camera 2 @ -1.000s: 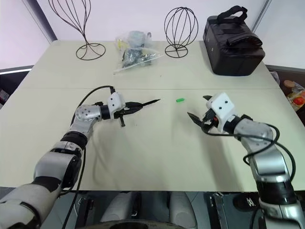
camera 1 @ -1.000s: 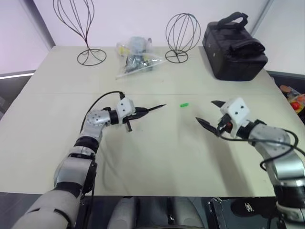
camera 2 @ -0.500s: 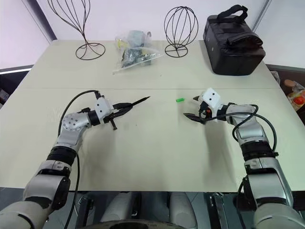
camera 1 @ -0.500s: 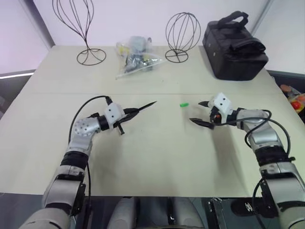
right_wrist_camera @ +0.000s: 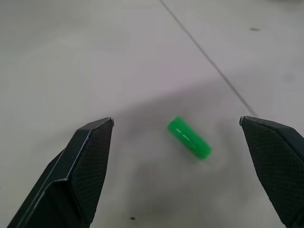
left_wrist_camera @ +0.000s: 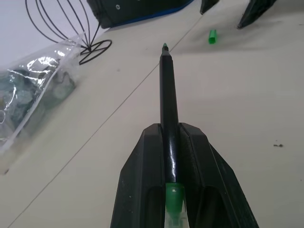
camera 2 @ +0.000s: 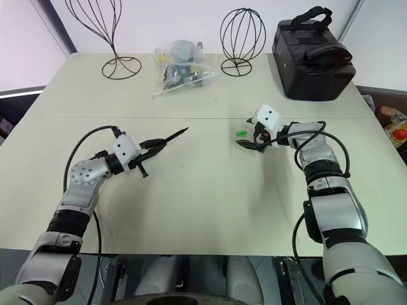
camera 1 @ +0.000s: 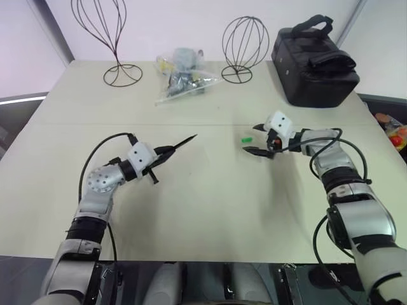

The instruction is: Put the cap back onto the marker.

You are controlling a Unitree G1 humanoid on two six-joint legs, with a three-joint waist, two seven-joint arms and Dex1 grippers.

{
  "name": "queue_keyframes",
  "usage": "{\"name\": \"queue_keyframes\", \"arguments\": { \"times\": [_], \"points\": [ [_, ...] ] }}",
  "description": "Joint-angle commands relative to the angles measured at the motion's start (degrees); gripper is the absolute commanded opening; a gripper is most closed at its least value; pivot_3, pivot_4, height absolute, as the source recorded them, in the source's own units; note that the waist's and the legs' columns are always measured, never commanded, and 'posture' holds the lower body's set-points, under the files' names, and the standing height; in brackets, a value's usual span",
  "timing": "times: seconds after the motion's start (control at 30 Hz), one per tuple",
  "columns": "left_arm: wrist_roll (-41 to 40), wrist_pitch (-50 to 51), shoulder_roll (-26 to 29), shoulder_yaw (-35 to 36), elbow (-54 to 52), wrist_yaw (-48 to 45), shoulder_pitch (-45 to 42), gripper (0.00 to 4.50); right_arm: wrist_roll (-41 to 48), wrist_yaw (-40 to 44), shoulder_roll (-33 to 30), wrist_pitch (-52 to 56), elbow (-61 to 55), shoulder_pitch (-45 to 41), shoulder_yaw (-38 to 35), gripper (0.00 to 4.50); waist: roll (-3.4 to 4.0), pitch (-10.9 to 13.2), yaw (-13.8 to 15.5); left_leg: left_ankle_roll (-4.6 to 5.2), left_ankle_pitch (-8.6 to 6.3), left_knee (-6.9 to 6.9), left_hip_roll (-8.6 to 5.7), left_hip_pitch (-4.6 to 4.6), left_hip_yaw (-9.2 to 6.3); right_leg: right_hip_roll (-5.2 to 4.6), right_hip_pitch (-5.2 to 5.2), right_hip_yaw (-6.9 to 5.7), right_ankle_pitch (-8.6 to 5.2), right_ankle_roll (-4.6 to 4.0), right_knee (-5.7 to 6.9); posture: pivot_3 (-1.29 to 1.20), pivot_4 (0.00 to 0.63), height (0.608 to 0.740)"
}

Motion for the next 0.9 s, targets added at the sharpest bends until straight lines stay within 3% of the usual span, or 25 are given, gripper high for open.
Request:
{"name": "queue_keyframes", "arguments": {
  "times": [0.03,0.9],
  "points": [
    [-1.71,0.58,1.42,1.7,-4.06,0.85,0.57,0.05,-0.61,0.46,0.4,-1.63,2.55,-2.39,-0.52,4.38,0.01,0.01,-0.03,-0.01,0.0,0.0,0.0,0.0,0.0,0.0,0.0,0.0,0.0,0.0,0.0,0.0,0.15,0.74],
    [-2.43,7.5,5.0,3.3,-15.91,4.84,5.75,0.05,-3.61,-0.82,1.78,-3.25,10.92,-6.47,-1.35,4.38,0.1,0.03,-0.18,-0.03,0.01,-0.05,0.01,-0.01,0.03,-0.01,-0.07,0.06,0.01,-0.01,0.02,0.0,0.15,0.74]
  ]
}}
